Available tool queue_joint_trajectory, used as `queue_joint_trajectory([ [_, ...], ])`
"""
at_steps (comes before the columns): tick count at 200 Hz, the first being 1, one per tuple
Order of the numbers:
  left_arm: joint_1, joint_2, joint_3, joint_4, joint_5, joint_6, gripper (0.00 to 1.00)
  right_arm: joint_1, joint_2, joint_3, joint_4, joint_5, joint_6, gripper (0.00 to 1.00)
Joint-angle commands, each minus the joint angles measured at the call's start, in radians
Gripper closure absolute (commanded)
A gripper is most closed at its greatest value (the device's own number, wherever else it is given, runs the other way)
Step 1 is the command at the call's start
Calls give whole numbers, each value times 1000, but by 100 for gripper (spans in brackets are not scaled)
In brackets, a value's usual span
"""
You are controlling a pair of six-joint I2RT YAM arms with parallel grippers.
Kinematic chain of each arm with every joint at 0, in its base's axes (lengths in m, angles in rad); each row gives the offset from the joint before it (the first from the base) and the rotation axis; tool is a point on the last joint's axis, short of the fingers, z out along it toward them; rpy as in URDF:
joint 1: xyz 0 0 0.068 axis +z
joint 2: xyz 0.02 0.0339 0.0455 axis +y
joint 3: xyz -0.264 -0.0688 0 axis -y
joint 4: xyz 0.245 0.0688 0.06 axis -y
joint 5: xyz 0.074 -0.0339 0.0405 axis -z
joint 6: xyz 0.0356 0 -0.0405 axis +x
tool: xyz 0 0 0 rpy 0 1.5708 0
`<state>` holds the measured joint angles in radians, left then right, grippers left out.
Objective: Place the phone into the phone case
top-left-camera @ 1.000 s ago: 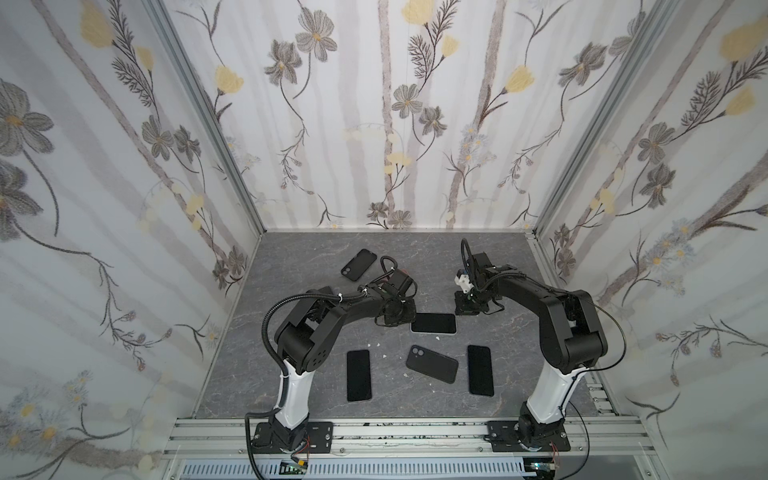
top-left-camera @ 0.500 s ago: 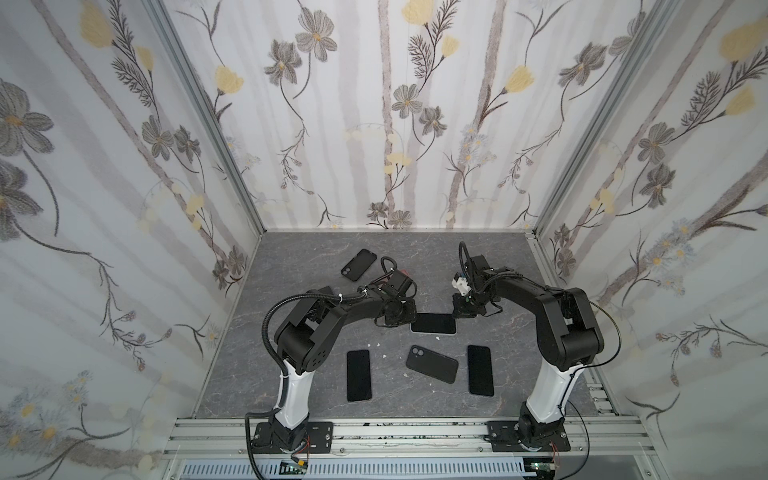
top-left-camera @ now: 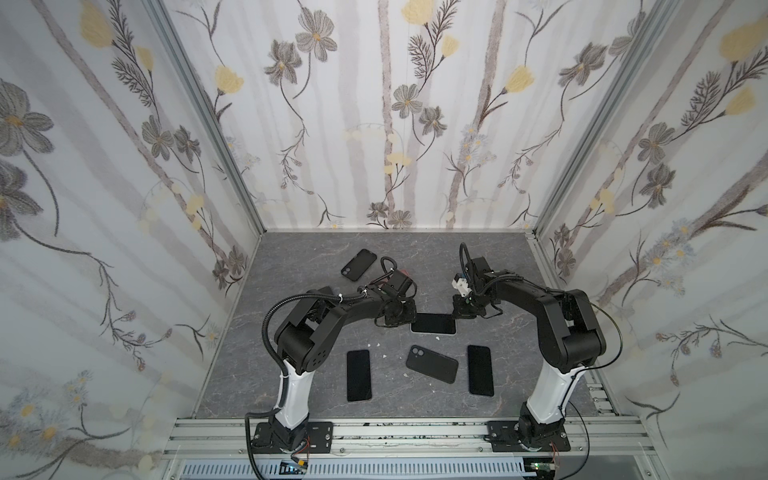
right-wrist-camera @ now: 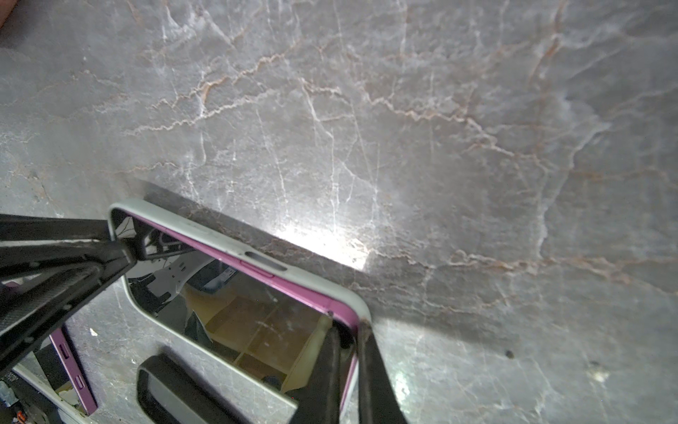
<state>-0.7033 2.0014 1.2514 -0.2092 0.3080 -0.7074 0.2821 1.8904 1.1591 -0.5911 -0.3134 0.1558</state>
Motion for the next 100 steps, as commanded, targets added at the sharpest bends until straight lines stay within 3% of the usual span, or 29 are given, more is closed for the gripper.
queue_joint_trajectory([
  [1,-1,0,-9,-24,-10,-1,75,21,98,-46,-52,124,-2,90],
  [100,1,-3,-21,-13,-9,-3,75,54,115,-31,-79,152,1,89],
])
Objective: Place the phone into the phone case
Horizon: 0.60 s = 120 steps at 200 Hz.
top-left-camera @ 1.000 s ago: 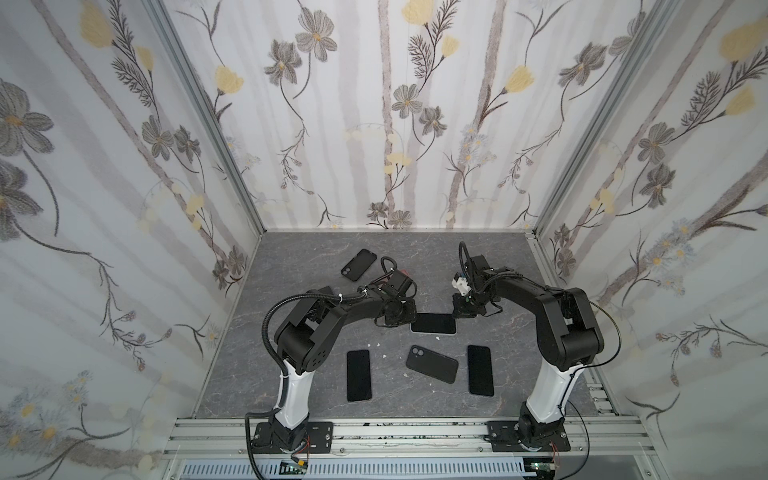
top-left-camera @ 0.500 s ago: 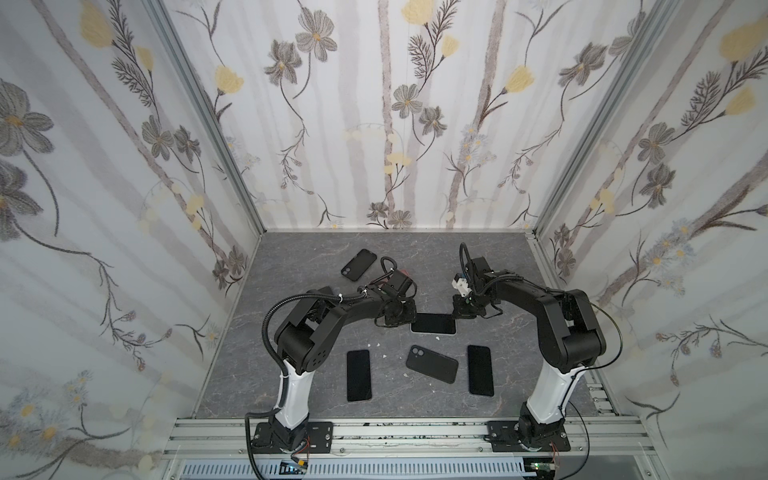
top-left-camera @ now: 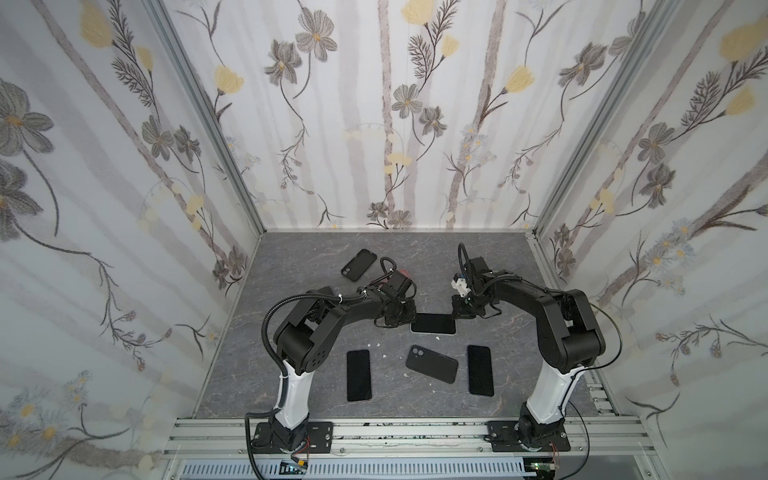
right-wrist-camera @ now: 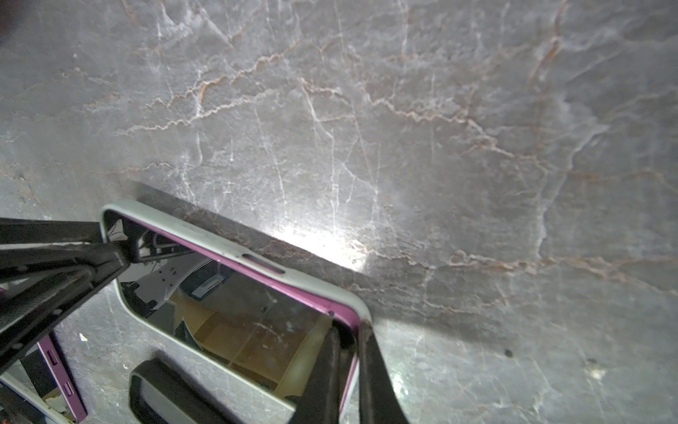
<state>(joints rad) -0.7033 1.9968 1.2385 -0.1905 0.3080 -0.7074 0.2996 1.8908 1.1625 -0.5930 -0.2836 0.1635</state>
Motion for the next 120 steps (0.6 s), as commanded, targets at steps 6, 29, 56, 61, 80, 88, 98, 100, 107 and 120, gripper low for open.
queue_joint_trajectory([
  [6,0,2,-8,-31,-9,-2,75,41,114,-35,-78,123,-5,89],
  [29,0,1,-11,-30,-8,-3,75,48,122,-38,-80,123,-6,89],
  [56,0,0,-17,-30,-10,-1,75,53,128,-53,-81,122,0,88],
  [61,0,0,-17,-30,-10,-1,75,54,127,-55,-79,123,2,88],
  [80,0,-3,-20,-30,-11,-3,75,55,128,-61,-74,126,5,88],
  [88,0,-3,-21,-30,-12,-3,75,55,131,-61,-76,127,4,88],
  [98,1,-5,-21,-32,-13,-3,75,56,133,-57,-77,130,2,88],
  [100,0,-6,-21,-33,-13,-3,75,56,131,-55,-78,131,2,88],
  [107,0,-8,-21,-34,-15,-3,75,56,126,-51,-78,130,3,88],
  [120,1,-11,-17,-39,-18,-2,75,63,108,-27,-93,128,5,88],
])
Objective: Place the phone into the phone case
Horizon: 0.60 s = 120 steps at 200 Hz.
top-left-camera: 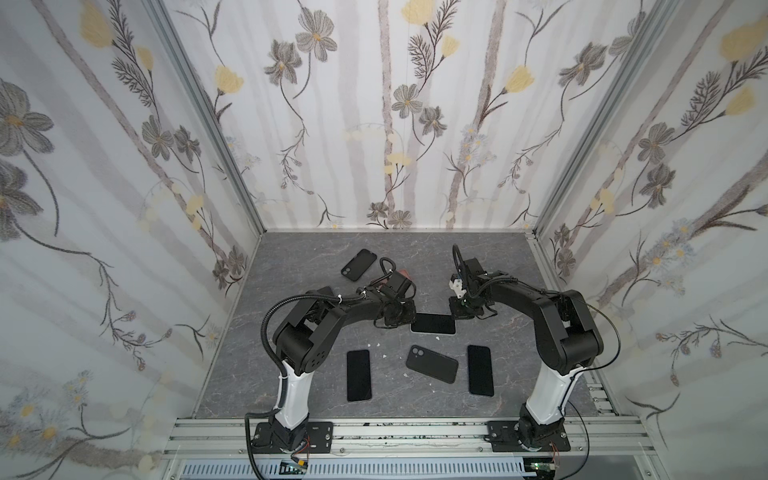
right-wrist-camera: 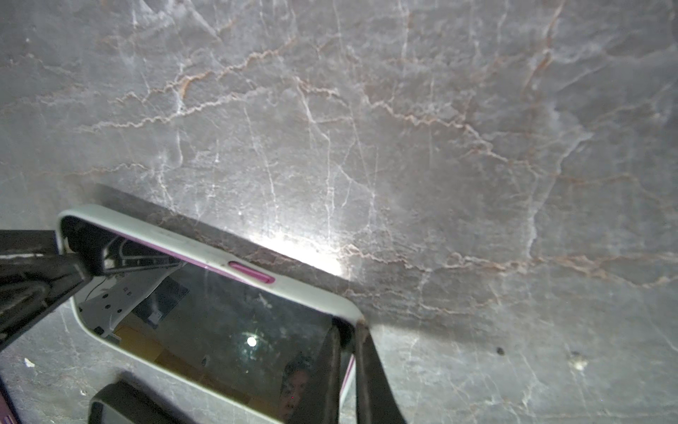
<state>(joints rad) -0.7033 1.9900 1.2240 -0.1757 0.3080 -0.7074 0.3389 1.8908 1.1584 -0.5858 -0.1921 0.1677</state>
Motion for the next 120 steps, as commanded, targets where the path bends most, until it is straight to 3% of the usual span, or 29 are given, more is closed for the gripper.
queue_joint_trajectory([
  [1,1,-4,-2,-54,-18,-2,75,24,105,-20,-102,35,1,88],
  [27,5,-15,38,-82,-30,13,75,48,34,62,-133,24,-1,85],
  [75,32,-131,161,-165,-136,125,72,102,-91,219,-136,-12,-124,66],
  [120,57,-438,12,-83,-278,299,65,172,-210,211,-30,45,-263,48],
])
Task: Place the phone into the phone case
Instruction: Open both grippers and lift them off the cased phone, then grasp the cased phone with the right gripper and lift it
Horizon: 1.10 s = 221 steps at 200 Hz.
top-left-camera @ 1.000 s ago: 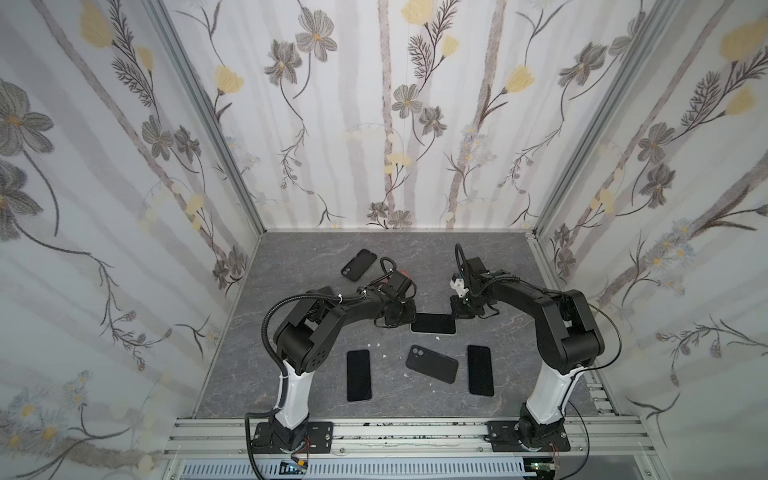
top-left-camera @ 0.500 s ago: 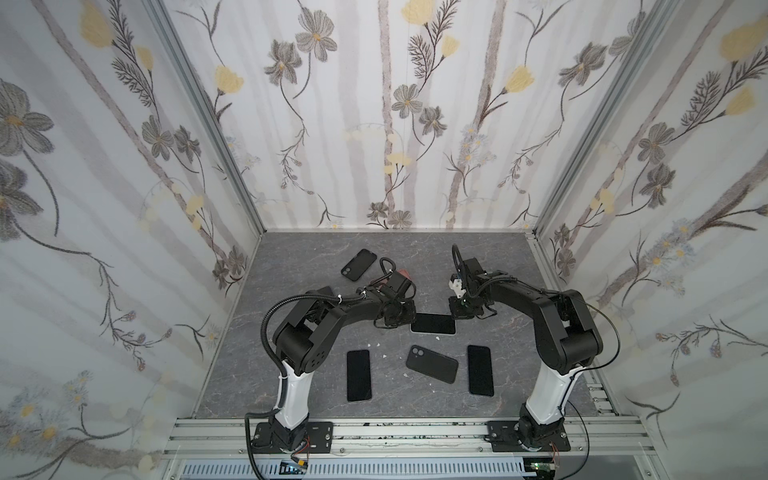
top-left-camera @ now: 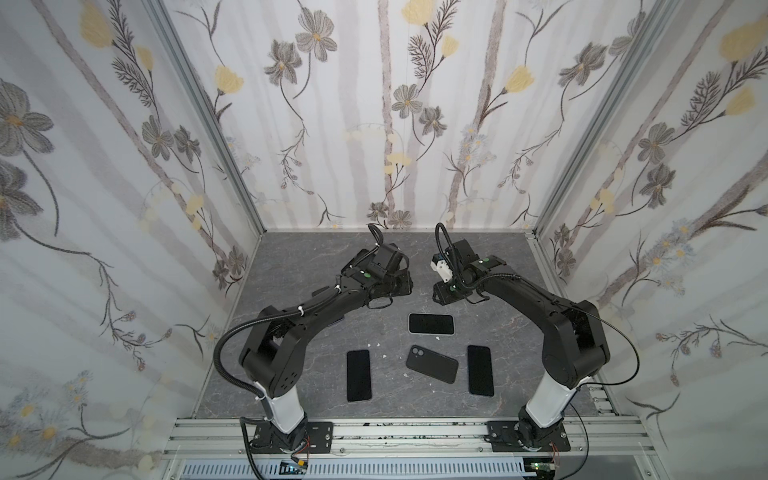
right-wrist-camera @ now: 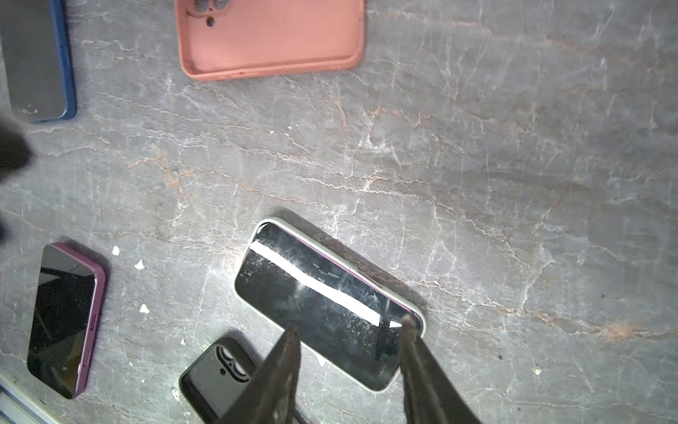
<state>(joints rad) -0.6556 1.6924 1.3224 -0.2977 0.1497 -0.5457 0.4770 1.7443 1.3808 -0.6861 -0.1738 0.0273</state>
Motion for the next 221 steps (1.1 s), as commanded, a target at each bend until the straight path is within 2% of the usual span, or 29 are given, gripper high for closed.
queue_joint_trajectory([
  [1,9,-151,-92,42,-122,141,65,35,-66,-14,74,26,-129,48],
  [34,11,-414,-254,87,-246,284,58,113,-177,-88,208,68,-312,37],
  [52,11,-559,-347,99,-283,350,42,131,-222,-129,274,31,-401,28],
  [72,11,-695,-453,106,-292,418,32,133,-252,-170,303,-48,-529,24],
  [86,11,-783,-530,117,-301,431,26,134,-272,-215,302,-107,-642,9],
  [98,10,-858,-601,146,-273,458,26,134,-283,-264,336,-114,-682,0],
  [109,11,-927,-675,186,-232,477,25,135,-276,-272,320,-118,-714,0],
  [126,11,-1031,-788,260,-213,505,17,132,-238,-257,270,-92,-740,0],
  [145,11,-1118,-900,328,-289,523,5,133,-194,-254,233,-61,-788,0],
  [158,11,-1150,-943,340,-320,544,0,131,-159,-244,213,-37,-809,1],
  [182,10,-1152,-981,339,-287,605,0,125,-103,-235,213,-29,-829,0],
  [221,11,-1062,-967,312,-255,635,0,117,9,-176,174,-36,-845,0],
])
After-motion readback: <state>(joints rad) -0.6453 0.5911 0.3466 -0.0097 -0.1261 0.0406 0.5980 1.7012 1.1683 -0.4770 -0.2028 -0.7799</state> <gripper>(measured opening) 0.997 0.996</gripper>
